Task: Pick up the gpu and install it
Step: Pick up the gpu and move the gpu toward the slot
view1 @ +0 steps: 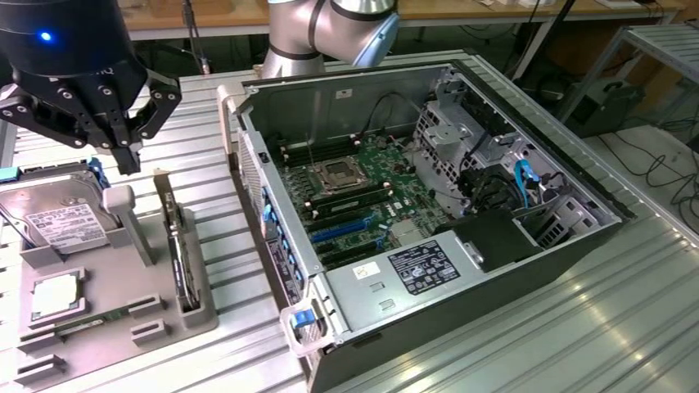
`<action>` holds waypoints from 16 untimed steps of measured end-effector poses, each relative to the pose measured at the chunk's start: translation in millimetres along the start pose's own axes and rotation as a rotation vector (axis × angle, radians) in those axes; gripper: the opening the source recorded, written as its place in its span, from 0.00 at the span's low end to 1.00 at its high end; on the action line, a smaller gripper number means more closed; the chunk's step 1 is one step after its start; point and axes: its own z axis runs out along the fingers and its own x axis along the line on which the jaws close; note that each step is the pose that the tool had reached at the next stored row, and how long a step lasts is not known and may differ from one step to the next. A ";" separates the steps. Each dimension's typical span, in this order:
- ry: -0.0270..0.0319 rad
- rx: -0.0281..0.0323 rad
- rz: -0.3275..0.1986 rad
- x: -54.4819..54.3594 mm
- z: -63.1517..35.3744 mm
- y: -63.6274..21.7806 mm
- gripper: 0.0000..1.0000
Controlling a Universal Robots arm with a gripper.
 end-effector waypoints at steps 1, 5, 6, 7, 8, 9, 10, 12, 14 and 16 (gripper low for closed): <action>0.0000 0.0000 0.000 0.1 0.0 0.0 0.11; 0.0000 0.0000 0.000 0.1 0.0 0.0 0.11; 0.0000 0.0000 0.000 0.1 0.0 0.0 0.11; 0.0000 0.0000 0.000 0.1 0.0 0.0 0.11; 0.0000 0.0000 0.000 0.0 0.0 0.0 0.11; 0.0000 0.0000 0.000 0.0 0.0 0.0 0.11; 0.0000 0.0000 0.000 0.1 0.0 0.0 0.11; 0.0000 -0.0001 0.000 0.1 0.0 0.0 0.11; 0.0000 0.0000 0.000 0.1 0.0 0.0 0.17; 0.0000 0.0000 0.000 0.0 0.0 0.0 0.24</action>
